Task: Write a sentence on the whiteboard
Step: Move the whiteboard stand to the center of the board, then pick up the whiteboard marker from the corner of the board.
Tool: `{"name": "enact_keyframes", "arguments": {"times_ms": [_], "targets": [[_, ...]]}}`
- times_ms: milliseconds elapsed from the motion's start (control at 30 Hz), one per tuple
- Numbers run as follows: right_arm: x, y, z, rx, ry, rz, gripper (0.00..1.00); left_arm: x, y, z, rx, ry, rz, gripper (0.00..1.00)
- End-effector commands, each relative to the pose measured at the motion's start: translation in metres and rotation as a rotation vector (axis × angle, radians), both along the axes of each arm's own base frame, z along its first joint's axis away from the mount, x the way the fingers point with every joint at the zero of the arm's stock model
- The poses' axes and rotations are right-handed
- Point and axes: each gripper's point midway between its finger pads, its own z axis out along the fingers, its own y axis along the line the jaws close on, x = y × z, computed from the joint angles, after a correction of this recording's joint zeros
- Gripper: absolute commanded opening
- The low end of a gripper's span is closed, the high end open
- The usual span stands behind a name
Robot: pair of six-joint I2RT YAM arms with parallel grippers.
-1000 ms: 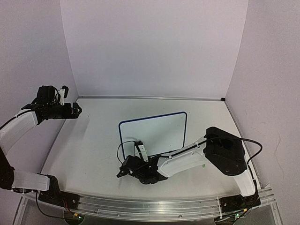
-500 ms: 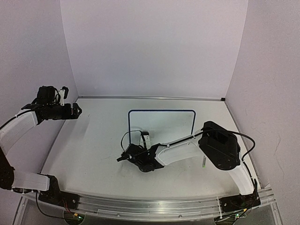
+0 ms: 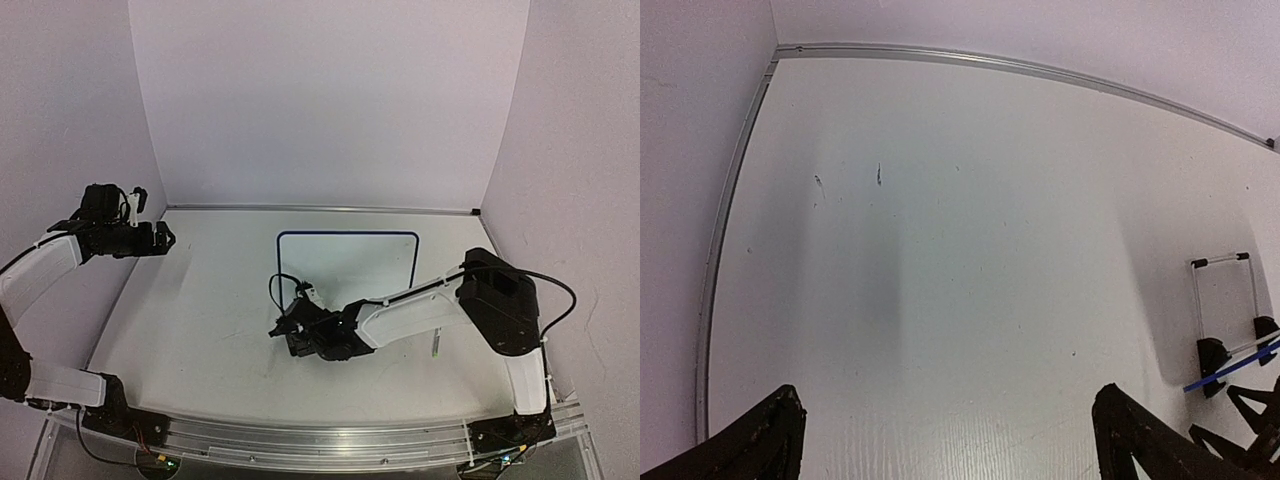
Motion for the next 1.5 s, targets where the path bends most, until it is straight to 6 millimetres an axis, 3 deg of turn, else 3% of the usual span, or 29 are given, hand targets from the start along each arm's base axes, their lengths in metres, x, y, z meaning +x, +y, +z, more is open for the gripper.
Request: {"name": "enact_keyframes", "arguments": {"times_ms": [0, 167, 300, 433, 667, 800, 933, 1100, 1233, 1467], "targets": [[-0.04, 0.016, 0.047, 0.089, 0.019, 0.179, 0.83, 0.007, -0.004, 0.022, -0.03, -0.043, -0.009, 0.99], [-0.067, -0.002, 0.077, 0.155, 0.032, 0.207, 0.83, 0.007, -0.001, 0.026, -0.029, -0.054, 0.013, 0.99], [-0.074, -0.038, 0.098, 0.198, 0.03, 0.142, 0.77, 0.005, 0.0, 0.031, -0.027, -0.076, 0.017, 0.99], [-0.07, -0.086, 0.107, 0.157, 0.008, 0.02, 0.73, 0.001, 0.001, 0.029, -0.017, -0.084, 0.018, 0.99], [-0.052, -0.189, 0.088, 0.159, 0.103, -0.251, 0.65, -0.001, -0.014, 0.018, -0.052, -0.032, -0.068, 0.99], [-0.045, -0.247, 0.071, 0.183, 0.184, -0.393, 0.64, -0.002, -0.01, 0.015, -0.037, -0.02, -0.054, 0.99], [-0.037, -0.289, 0.054, 0.17, 0.267, -0.491, 0.61, -0.001, -0.009, 0.012, -0.034, -0.011, -0.05, 0.99], [-0.03, -0.311, 0.03, 0.142, 0.387, -0.542, 0.57, 0.001, -0.011, 0.006, -0.038, 0.009, -0.055, 0.99], [-0.024, -0.311, 0.019, 0.104, 0.431, -0.536, 0.44, 0.002, -0.011, 0.002, -0.037, 0.028, -0.057, 0.99], [-0.019, -0.307, 0.003, 0.047, 0.482, -0.528, 0.35, 0.003, -0.013, -0.002, -0.04, 0.043, -0.066, 0.99]]}}
